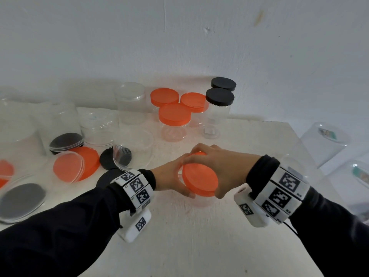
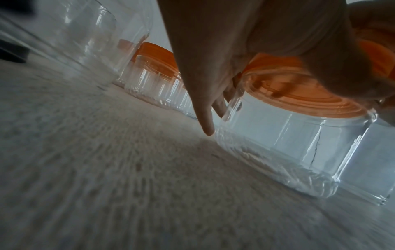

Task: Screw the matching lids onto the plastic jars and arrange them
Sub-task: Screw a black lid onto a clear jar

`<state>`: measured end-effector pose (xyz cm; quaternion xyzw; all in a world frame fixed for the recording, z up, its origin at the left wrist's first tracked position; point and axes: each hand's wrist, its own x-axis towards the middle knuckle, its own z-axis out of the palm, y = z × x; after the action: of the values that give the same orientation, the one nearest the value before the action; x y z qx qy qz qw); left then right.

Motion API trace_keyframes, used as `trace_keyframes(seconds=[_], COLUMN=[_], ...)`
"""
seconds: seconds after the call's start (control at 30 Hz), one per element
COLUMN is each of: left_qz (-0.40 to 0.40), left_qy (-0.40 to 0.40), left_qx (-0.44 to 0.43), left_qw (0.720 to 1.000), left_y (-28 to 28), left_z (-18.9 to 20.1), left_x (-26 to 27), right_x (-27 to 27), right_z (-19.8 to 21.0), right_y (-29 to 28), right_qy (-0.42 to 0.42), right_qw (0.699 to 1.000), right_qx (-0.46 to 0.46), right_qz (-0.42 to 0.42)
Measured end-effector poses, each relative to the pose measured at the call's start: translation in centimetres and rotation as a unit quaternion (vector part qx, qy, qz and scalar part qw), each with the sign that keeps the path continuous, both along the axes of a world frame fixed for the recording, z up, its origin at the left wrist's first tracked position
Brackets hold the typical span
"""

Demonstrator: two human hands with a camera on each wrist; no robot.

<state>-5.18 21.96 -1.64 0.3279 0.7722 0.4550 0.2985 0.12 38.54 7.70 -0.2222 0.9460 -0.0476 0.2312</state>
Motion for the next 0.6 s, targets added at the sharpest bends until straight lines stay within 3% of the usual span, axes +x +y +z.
trace_keyframes(seconds=[0.33, 0.5, 0.6], left_qz=[-0.005, 0.021, 0.021], left_qy=[-0.014, -0.014, -0.022], left_qx=[-0.009, -0.008, -0.001], left_qw=[1.000, 1.000, 1.000], left_y=[-0.2, -0.1, -0.1], left_z=[-0.3, -0.3, -0.3], left_x=[-0.2, -0.3, -0.3], right_x=[-0.1, 0.6, 1.0], right_z=[0.1, -0.3, -0.5], right_y=[0.3, -0.5, -0.5], right_qy=[0.003, 0.084, 0.064], right_qw=[1.000, 0.989, 0.992], right_qx=[0.004, 0.086, 0.082], right_qz=[-0.011, -0.088, -0.067])
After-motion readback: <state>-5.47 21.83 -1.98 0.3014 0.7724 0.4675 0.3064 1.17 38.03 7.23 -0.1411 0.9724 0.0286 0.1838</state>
